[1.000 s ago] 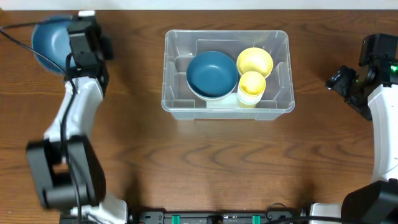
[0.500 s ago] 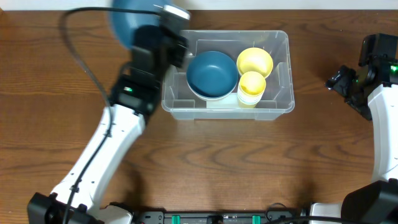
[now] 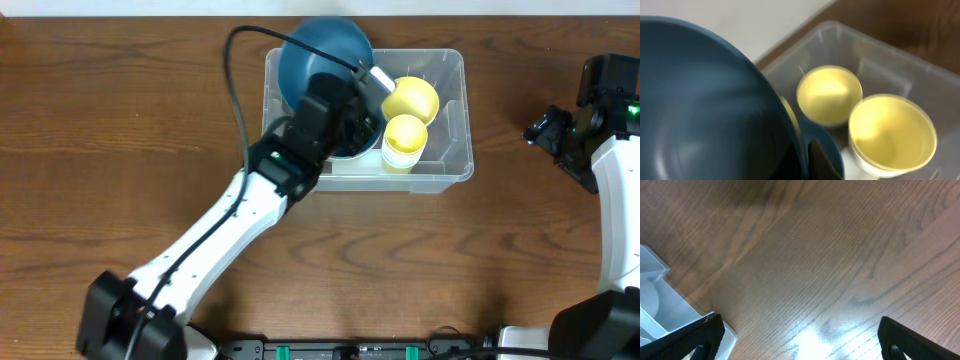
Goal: Pack container
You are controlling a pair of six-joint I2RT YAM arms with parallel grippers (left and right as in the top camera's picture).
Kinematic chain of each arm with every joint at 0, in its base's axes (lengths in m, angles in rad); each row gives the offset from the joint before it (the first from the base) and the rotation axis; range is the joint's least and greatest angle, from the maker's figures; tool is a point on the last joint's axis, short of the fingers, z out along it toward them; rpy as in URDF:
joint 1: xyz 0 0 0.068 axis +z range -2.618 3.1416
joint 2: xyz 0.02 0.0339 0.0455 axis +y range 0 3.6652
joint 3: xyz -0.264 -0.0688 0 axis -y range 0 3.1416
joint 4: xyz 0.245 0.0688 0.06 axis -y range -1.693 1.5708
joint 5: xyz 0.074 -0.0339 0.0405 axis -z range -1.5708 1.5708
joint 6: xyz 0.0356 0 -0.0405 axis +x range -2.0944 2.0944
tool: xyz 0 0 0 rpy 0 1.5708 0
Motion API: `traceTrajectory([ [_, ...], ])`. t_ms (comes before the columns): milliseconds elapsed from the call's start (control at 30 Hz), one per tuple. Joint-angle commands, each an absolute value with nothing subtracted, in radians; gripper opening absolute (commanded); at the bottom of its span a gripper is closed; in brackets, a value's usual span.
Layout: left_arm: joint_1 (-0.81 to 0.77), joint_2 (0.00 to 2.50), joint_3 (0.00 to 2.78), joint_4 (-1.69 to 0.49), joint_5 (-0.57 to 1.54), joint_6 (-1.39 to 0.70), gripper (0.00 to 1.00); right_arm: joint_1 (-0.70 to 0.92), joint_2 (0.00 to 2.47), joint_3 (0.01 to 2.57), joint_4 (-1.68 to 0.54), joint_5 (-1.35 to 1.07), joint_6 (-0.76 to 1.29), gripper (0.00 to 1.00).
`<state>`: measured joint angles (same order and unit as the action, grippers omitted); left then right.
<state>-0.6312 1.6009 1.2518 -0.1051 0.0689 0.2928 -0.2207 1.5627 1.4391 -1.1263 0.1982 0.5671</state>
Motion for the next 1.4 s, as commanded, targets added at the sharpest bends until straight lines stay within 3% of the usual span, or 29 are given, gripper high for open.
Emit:
traceTrajectory([
  [0,-0.641,1.641,1.262,-0.104,0.069,0.313,0.06,-0.228,1.565,1.451,-1.126,0.205,0.579,0.99],
  [600,-0.641,1.734,1.262,-0.126,0.072,0.302,0.07,-0.229,1.565,1.451,-1.126,0.205,0.579,0.99],
  [700,-0.641,1.734,1.262,-0.126,0.072,0.302,0.22,-0.229,1.565,1.451,-1.126,0.205,0.579,0.99],
  [800,-0.640,1.734,1.262,-0.122,0.058,0.302,0.44,-0.229,1.565,1.451,-1.126,0.205,0.579,0.99],
  [1067,-0.610,1.720,1.263,-0.066,-0.089,0.302,0.51,-0.229,1.565,1.451,-1.126,0.205,0.579,0.99],
  [1267,-0.550,1.608,1.263,-0.026,-0.256,0.221,0.62,-0.229,1.565,1.451,-1.126,0.205,0.579,0.99],
  [1367,-0.522,1.526,1.263,-0.049,-0.329,0.136,0.73,-0.229,1.565,1.451,-1.126,0.205,0.579,0.99],
])
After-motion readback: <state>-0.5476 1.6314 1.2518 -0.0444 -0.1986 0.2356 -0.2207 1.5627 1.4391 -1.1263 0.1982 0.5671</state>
